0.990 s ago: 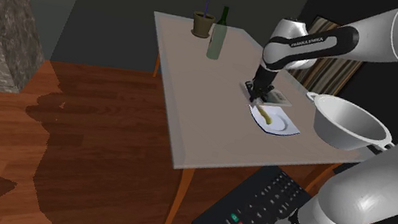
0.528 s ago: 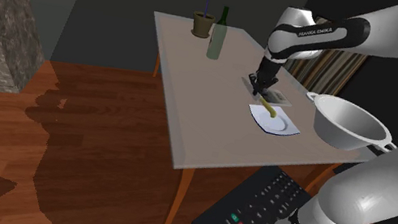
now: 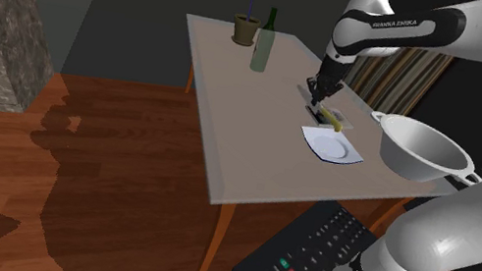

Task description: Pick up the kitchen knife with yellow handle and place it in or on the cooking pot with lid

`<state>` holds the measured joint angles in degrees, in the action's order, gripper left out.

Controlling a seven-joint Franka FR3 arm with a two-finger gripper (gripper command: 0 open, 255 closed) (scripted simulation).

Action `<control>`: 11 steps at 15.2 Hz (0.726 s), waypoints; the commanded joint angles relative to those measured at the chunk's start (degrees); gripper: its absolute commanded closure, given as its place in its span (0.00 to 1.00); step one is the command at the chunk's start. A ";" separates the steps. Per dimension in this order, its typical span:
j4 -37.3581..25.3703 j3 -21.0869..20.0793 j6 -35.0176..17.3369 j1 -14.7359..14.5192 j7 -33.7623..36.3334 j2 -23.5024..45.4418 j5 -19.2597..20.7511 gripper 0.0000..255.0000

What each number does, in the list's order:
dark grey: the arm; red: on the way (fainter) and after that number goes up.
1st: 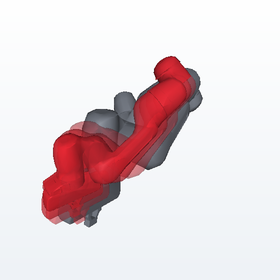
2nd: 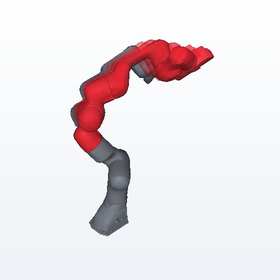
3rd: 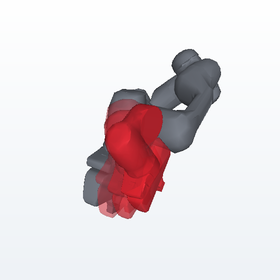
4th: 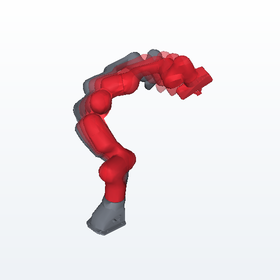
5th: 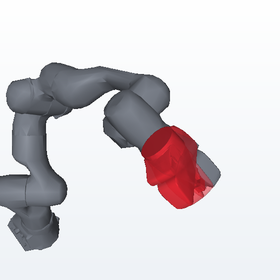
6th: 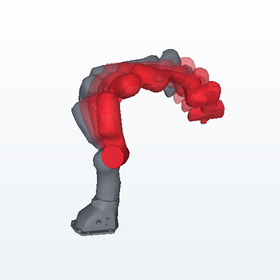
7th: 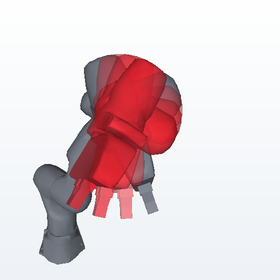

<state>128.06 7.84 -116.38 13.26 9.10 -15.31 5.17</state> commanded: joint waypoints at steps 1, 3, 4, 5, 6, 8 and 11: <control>-1.39 -0.06 1.61 -0.03 -0.05 -0.18 -0.05 1.00; -2.68 -0.11 3.17 -0.05 -0.11 -0.45 -0.09 1.00; -3.34 -0.14 3.94 -0.07 -0.14 -0.57 -0.10 1.00; -4.01 -0.17 4.72 -0.08 -0.17 -0.68 -0.12 1.00; -4.69 -0.19 5.50 -0.09 -0.20 -0.77 -0.14 1.00; -6.09 -0.25 7.04 -0.11 -0.27 -0.92 -0.18 1.00; -8.22 -0.32 9.30 -0.14 -0.36 -1.05 -0.24 1.00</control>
<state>120.44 7.54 -107.79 13.12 8.79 -16.28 4.94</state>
